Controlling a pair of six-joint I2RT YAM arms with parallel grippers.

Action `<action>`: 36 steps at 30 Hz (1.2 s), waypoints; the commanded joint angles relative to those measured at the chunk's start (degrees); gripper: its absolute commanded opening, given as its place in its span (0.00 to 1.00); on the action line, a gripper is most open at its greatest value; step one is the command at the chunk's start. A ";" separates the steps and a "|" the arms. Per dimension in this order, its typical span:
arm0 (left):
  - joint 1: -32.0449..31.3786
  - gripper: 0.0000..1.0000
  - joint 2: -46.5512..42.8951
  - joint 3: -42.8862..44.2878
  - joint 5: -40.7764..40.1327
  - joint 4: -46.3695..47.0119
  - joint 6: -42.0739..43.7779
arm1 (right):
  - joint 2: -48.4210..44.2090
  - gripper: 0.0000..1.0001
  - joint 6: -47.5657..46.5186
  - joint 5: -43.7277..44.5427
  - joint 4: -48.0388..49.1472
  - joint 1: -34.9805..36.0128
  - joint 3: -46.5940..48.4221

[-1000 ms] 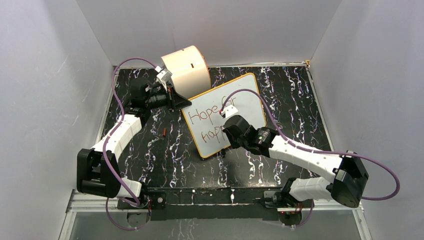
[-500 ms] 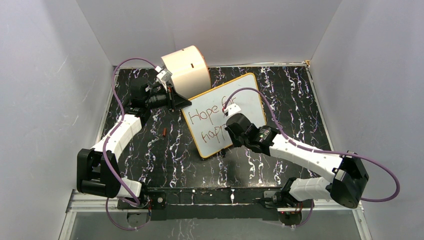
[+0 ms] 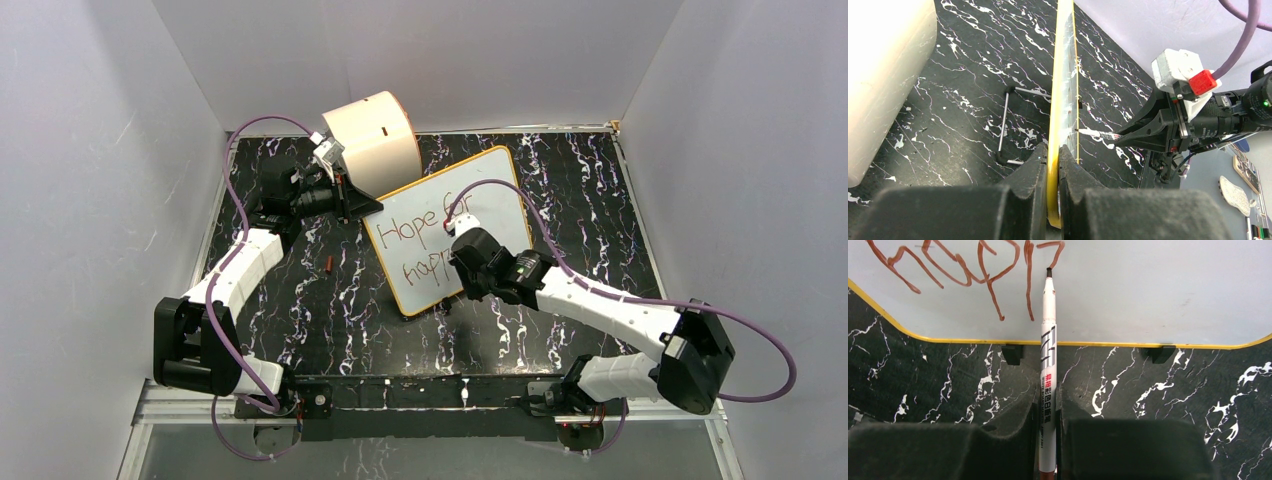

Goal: Write a sentence on the whiteboard

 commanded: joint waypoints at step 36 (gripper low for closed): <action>-0.66 0.90 -7.89 11.36 -25.75 -26.01 0.99 | -8.89 0.00 -2.91 0.21 7.29 0.08 -0.33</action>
